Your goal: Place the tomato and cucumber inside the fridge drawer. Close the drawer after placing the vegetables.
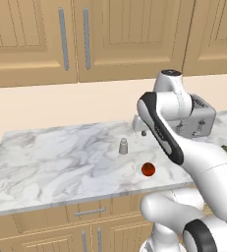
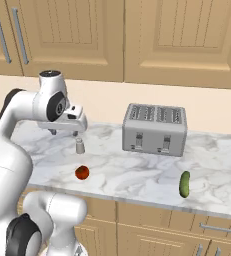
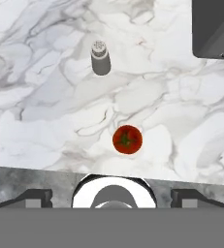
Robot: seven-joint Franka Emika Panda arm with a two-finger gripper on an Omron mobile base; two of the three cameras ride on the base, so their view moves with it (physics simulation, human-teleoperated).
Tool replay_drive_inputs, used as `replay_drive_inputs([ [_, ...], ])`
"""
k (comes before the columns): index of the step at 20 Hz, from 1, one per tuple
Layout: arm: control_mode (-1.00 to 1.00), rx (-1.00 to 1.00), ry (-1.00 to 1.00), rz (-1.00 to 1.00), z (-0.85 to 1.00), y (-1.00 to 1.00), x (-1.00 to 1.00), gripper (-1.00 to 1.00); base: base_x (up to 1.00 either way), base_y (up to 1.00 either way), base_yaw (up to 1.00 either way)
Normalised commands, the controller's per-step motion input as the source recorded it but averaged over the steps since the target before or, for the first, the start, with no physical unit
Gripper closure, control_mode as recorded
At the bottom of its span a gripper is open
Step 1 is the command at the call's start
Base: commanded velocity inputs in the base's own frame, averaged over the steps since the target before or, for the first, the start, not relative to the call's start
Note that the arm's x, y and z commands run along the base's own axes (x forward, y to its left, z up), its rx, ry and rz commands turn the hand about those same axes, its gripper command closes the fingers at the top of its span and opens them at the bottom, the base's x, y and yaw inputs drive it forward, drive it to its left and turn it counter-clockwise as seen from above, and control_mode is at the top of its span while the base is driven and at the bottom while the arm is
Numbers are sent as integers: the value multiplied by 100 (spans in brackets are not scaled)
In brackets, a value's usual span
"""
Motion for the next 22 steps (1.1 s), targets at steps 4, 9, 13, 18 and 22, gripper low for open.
replay_drive_inputs([
  [4, -100, -2, 6, -1, -52, -3, -32, -100, 0, 0, 0],
  [9, -100, 0, 12, 0, -41, -1, -11, -100, 0, 0, 0],
  [13, -100, 0, 14, 0, -39, 0, 0, -100, 0, 0, 0],
  [18, -100, 0, 3, 0, -48, -3, 0, -100, 0, 0, 0],
  [22, -100, 0, 0, 0, -52, -18, 0, -100, 0, 0, 0],
])
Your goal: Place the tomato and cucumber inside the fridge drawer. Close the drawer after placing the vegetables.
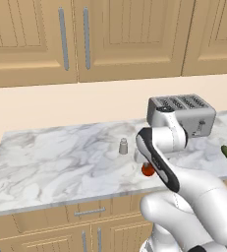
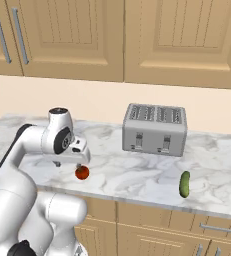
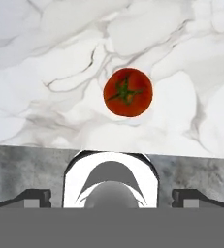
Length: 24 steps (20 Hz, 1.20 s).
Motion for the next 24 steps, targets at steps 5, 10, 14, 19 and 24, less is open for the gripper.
replay_drive_inputs([
  [5, -100, 0, 0, 0, -59, -6, 6, -100, 0, 0, 0],
  [10, -100, 0, 0, 0, -44, -14, 1, -100, 0, 0, 0],
  [14, -100, 0, 0, 0, -36, -9, 11, -100, 0, 0, 0],
  [19, -100, 0, 0, 0, -20, 0, 36, -100, 0, 0, 0],
  [24, -100, 0, 0, 0, -34, 2, 18, -100, 0, 0, 0],
])
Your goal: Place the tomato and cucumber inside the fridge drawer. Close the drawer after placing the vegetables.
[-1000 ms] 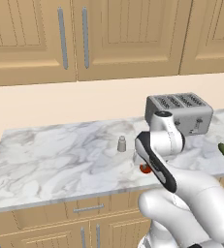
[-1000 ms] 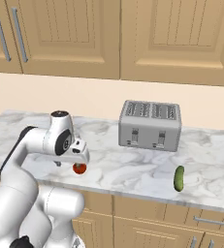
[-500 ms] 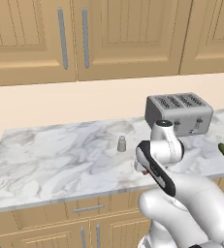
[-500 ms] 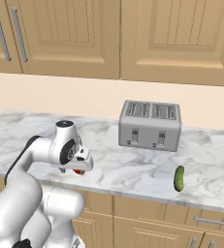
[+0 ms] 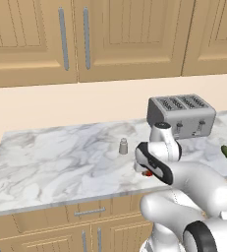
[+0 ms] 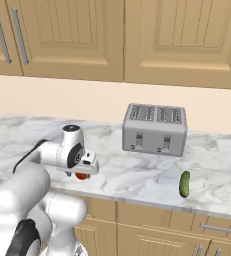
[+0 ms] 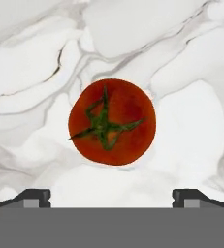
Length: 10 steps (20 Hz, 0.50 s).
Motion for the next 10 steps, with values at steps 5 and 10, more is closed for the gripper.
replay_drive_inputs([
  [5, -100, 0, 0, 0, -37, 0, 6, -100, 0, 0, 0],
  [10, -100, 0, -3, 0, -23, 0, 5, -100, 0, 0, 0],
])
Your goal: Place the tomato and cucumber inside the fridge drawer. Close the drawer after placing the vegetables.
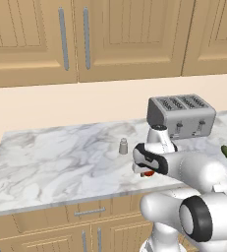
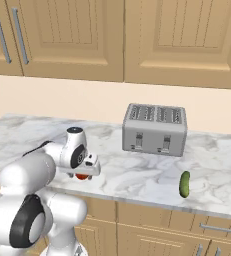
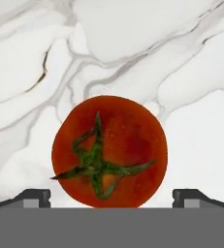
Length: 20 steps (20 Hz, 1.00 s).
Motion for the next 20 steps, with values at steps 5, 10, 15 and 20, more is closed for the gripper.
replay_drive_inputs([
  [5, -100, 0, -9, 0, -2, 1, 18, -100, 0, 0, 0],
  [10, -100, 0, -2, 0, -21, 4, 5, -100, 0, 0, 0],
  [15, -100, -1, -5, 0, -15, 17, -15, 100, 0, 0, 0],
  [20, -100, 0, -16, 0, 46, 0, -17, 100, 0, 0, 0],
])
